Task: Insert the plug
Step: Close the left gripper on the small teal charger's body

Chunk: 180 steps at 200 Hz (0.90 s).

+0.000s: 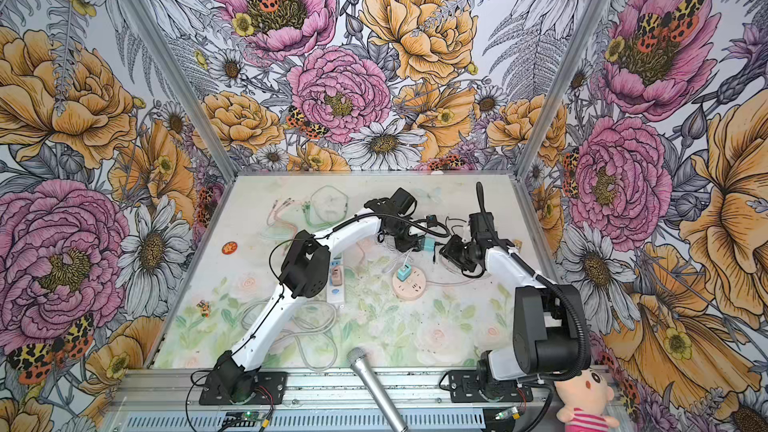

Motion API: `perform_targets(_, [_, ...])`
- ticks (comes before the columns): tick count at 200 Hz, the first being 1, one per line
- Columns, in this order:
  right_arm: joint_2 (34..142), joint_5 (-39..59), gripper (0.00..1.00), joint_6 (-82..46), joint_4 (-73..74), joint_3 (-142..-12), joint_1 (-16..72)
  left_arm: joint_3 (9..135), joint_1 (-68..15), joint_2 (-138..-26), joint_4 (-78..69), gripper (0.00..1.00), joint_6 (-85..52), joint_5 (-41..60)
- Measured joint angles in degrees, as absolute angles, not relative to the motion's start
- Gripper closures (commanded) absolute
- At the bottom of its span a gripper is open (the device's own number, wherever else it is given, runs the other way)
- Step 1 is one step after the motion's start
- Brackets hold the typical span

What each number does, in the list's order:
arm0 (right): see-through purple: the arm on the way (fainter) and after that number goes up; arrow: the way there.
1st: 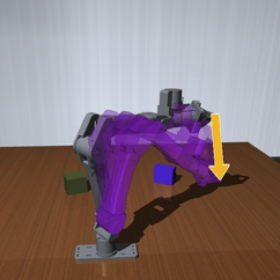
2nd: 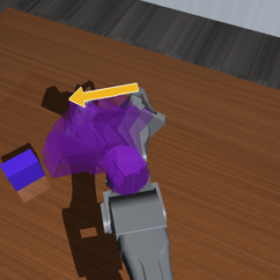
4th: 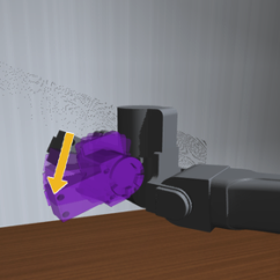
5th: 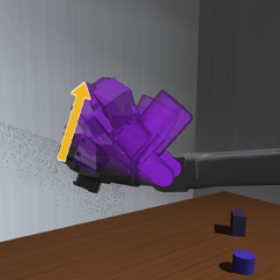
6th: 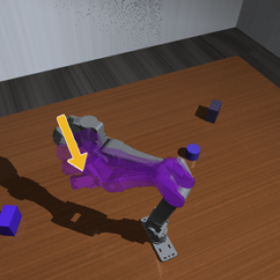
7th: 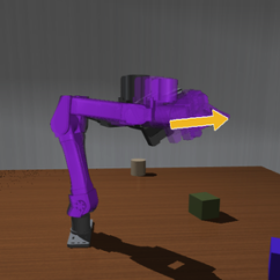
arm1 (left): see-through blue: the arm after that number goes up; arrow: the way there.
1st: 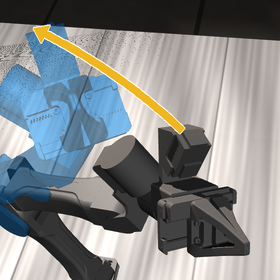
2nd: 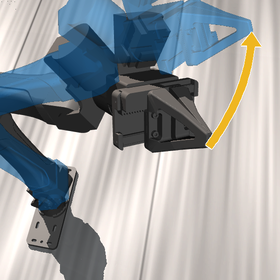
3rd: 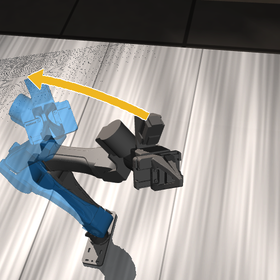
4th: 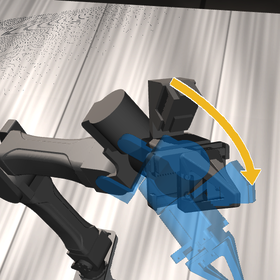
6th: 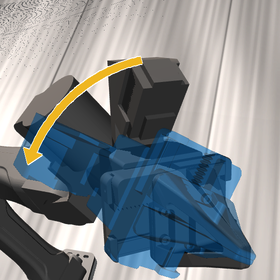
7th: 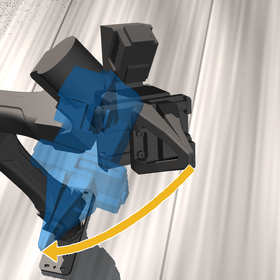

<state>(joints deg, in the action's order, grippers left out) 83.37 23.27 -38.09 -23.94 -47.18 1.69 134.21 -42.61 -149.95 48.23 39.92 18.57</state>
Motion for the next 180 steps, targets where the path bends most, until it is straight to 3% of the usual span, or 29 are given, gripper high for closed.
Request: perform_targets(180, [84.6, 24.4, 0.58, -38.1, -23.9, -46.2, 2.3, 136.9, -45.0, -151.5, 48.5, 0.29, 41.1, 19.9])
